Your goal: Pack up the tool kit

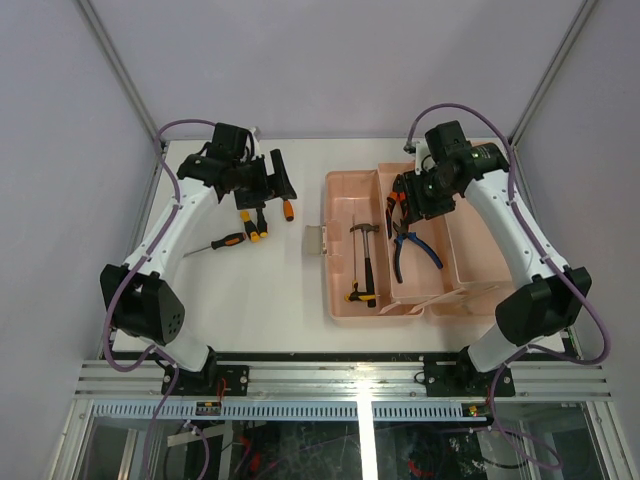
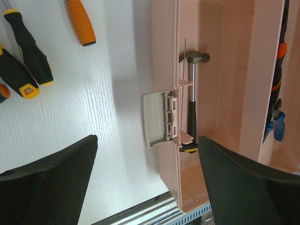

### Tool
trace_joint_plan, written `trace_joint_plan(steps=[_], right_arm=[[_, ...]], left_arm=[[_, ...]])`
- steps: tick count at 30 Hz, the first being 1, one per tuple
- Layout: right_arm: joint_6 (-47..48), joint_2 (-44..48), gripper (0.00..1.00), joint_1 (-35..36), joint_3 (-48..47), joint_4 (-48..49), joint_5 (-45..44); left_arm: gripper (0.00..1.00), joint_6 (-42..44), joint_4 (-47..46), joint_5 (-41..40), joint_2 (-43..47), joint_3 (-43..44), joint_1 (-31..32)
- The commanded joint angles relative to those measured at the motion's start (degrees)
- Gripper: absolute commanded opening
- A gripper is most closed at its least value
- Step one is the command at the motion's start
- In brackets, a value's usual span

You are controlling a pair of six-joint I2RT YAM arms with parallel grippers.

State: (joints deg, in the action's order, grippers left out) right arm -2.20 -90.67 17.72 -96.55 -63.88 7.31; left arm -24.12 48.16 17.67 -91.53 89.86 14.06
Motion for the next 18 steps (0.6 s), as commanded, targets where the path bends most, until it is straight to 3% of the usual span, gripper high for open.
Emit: trace_joint_plan(steps=[1,7,18], right_arm=[[1.32,-1.17,0.52,-0.16,-0.21,-0.83,-0.89],[2.98,-2.08,0.52,-0.14,1.84,2.17,-1.31],[-3.38,-10.35,0.49,-0.18,-3.03,8.83,-5.25]], left_arm=[[0.86,0.53,-1.93,0.90,2.58,-1.26,-0.34],[0.86,0.16,-2.39,1.47,2.70,-2.00,-0.35],[0.85,0.26,-2.54,1.46,3.08,-1.65,-0.33]])
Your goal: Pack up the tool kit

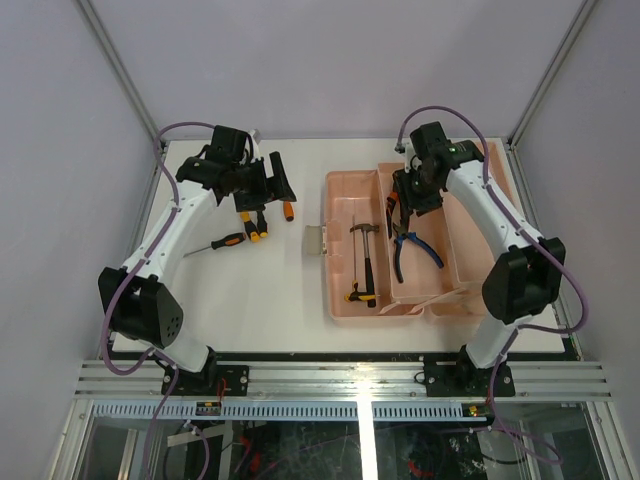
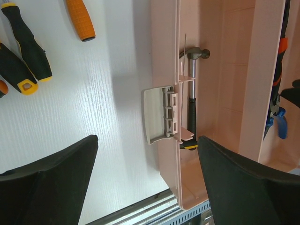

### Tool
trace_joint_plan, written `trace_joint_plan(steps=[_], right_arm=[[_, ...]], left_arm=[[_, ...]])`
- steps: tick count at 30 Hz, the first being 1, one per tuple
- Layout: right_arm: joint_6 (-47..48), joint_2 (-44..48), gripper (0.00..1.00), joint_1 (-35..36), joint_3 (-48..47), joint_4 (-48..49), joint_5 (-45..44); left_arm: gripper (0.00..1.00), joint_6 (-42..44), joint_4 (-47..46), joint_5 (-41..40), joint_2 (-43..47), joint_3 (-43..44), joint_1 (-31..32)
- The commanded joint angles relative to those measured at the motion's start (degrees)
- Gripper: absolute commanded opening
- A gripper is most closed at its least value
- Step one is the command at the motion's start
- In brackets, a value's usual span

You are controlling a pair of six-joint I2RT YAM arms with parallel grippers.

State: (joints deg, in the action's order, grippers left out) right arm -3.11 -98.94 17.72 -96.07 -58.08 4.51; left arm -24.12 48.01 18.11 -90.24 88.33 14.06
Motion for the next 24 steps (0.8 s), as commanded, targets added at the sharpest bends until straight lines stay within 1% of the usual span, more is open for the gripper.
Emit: trace_joint_plan(steps=[1,7,9,10,13,14,19,24], right_arm=[[-2.77,-2.87,0.49,-0.14,-3.91,3.06,-2.59],[-3.82,-5.52,0.45,-0.16,-4.30,3.81,-3.37],[-3.91,-6.20,0.41,-0.15,-4.21,3.64,-3.63],[-3.83,-6.50,0.36,-0.14,-4.21,3.53,-3.63],[-3.62,-6.96,0.07,-0.14,-4.56,3.04,-4.17],[-3.53,-6.97,0.01,-0.16,-4.83,3.00,-4.84],[-1.66,-6.87,0.00,-0.15,-7.97,2.96,-10.38],[0.02,-9.04,0.00,-0.18,-10.92,1.77,-12.73]], left_arm=[[0.85,0.27,-2.38,1.02,1.89,-0.28,-0.35],[0.86,0.36,-2.35,1.20,2.52,-0.97,-0.34],[0.85,0.29,-2.32,1.30,2.44,-0.97,-0.35],[0.86,0.29,-2.38,1.41,2.37,-0.93,-0.38],[0.85,0.25,-2.35,1.65,2.05,-0.63,-0.34],[0.85,0.25,-2.34,1.74,1.93,-0.54,-0.35],[0.85,0.15,-2.39,2.09,1.73,-0.44,-0.35],[0.85,0.04,-2.57,2.50,1.61,-0.52,-0.35]])
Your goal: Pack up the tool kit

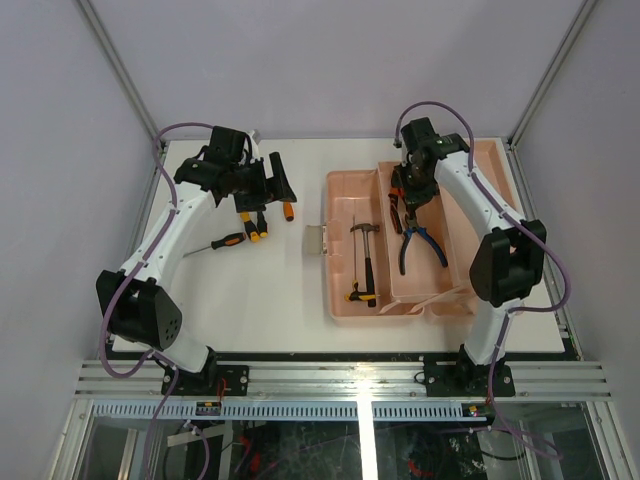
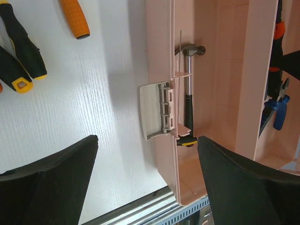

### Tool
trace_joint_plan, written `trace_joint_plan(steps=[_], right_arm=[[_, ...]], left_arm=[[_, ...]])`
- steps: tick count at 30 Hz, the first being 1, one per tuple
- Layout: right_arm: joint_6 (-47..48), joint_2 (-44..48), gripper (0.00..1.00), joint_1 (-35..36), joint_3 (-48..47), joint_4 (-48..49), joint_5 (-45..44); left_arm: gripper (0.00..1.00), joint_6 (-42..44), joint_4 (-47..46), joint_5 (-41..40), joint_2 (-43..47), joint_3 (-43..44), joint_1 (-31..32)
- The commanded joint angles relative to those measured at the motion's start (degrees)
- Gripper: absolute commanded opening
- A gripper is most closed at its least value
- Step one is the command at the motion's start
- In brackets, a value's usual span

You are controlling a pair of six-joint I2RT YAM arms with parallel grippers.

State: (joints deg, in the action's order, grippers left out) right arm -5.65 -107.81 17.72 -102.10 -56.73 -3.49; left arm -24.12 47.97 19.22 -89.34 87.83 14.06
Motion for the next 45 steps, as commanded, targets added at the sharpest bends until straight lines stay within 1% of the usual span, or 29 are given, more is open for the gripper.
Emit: trace_joint_plan(steps=[1,2,5,7,9,11,17,23,26,28,32,37,41,43,45], right_arm=[[2.75,-0.36,0.01,-0.15,-4.63,0.58,-5.00],[2.72,-0.40,0.05,-0.18,-4.18,0.98,-5.13],[1.91,-0.01,0.23,-0.14,-3.38,1.87,-3.77],[1.16,0.69,0.33,-0.20,-3.36,1.49,-1.47],[0.70,1.93,0.40,-0.18,-3.22,0.50,-0.11],[0.56,3.65,0.44,-0.14,-2.28,-0.38,0.43],[0.65,7.91,0.46,-0.15,1.62,-3.04,1.06],[0.23,10.73,0.42,-0.10,6.83,-2.29,2.56],[0.01,10.97,0.41,0.29,6.83,-2.41,3.67],[-0.29,11.71,0.41,0.70,6.13,-1.82,6.04],[-2.33,16.07,0.44,0.91,4.81,2.74,13.91],[-6.38,22.43,0.46,0.97,3.10,9.18,20.30],[-7.58,24.90,0.46,1.61,-0.17,9.48,20.49],[-7.41,25.54,0.47,2.14,-1.31,8.71,19.18],[-6.61,26.07,0.47,2.65,-1.95,7.40,17.38]], left_arm=[[0.85,0.04,-2.60,1.38,0.76,0.05,-0.35],[0.85,0.05,-2.66,1.47,0.68,0.07,-0.35],[0.85,0.09,-2.67,1.59,0.90,-0.14,-0.35],[0.85,0.12,-2.68,1.64,1.13,-0.43,-0.35],[0.85,0.19,-2.65,1.66,1.27,-0.71,-0.35],[0.85,0.30,-2.70,1.62,1.49,-0.97,-0.35],[0.85,0.36,-2.64,2.16,0.95,-0.70,-0.35],[0.85,0.18,-2.56,2.87,0.11,0.47,-0.35],[0.85,0.40,-2.44,2.93,0.22,0.59,-0.31],[0.85,0.88,-2.43,2.77,0.51,0.49,-0.27],[0.85,2.74,-2.71,-2.05,0.75,-0.30,-0.63],[0.85,5.38,-5.09,-6.09,-1.24,-3.52,-5.18],[0.85,6.78,-6.11,-12.28,-5.02,-5.20,-7.92],[0.85,4.84,-5.51,-15.34,-7.46,-5.72,-8.99],[0.85,0.25,-3.92,-16.93,-10.01,-6.38,-10.63]])
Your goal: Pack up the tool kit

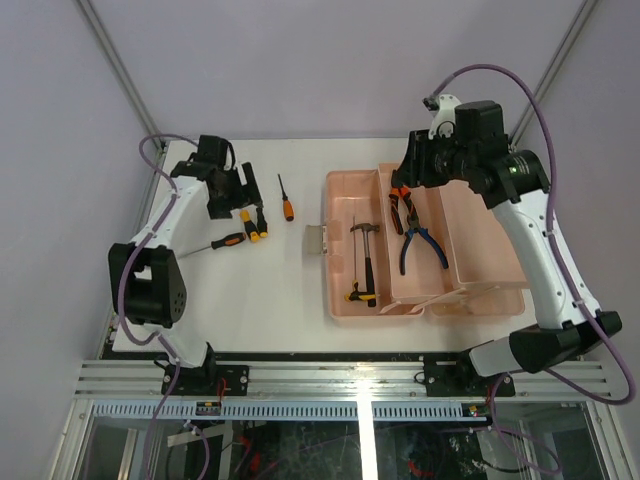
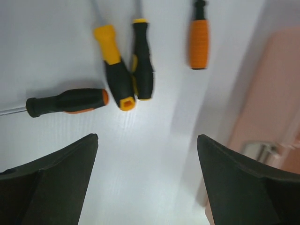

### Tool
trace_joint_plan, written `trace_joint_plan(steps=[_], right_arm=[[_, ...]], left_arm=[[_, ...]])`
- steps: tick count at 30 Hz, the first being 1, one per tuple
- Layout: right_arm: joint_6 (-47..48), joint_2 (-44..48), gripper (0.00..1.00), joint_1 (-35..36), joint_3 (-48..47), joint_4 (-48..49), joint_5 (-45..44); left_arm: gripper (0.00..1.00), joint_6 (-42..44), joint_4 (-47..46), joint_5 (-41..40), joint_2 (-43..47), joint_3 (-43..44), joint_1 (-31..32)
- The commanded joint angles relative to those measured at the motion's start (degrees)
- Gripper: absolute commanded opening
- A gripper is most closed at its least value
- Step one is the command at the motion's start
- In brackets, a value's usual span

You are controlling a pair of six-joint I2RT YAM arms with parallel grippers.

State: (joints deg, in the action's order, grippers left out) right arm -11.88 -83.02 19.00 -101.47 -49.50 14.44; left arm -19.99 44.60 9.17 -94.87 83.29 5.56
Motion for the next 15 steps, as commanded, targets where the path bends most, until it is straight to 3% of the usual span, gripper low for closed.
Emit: trace_joint_plan(steps=[1,7,15], right_arm=[[-0.06,1.55,0.47,1.50,-2.69,-0.53,-1.23],[0.78,4.12,0.49,1.58,-0.34,-2.81,-3.88],[0.80,5.34,0.50,1.59,-0.01,-5.09,-5.87]], left_arm=[[0.85,-6.63,-0.14,-6.86,-5.29,-2.54,-2.92],[0.86,-28.14,-2.10,-7.31,-2.22,-12.91,-8.66],[0.87,-43.50,-2.99,-10.07,-3.30,-12.38,-9.34]])
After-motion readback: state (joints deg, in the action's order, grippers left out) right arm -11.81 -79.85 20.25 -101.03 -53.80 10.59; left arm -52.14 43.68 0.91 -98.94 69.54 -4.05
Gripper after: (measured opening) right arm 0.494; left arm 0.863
